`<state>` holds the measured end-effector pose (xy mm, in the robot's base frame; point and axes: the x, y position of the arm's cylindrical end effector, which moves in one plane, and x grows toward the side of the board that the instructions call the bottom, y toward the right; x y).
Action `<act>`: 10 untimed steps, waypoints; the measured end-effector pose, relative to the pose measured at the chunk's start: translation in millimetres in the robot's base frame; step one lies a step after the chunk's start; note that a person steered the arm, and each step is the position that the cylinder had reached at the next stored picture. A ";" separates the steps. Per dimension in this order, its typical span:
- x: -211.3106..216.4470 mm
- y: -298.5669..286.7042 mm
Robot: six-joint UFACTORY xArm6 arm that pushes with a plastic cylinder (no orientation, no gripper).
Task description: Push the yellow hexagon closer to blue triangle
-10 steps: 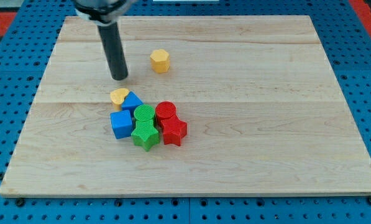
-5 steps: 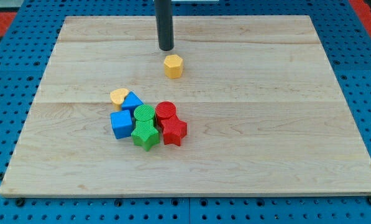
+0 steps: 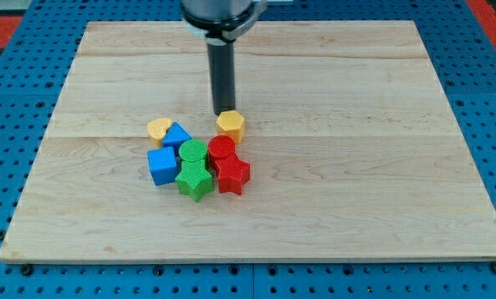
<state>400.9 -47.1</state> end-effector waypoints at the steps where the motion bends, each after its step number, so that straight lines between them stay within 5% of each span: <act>1: 18.8 -6.0; 3: -48.8 19.0; 4: -48.3 70.6; 10: 25.9 58.6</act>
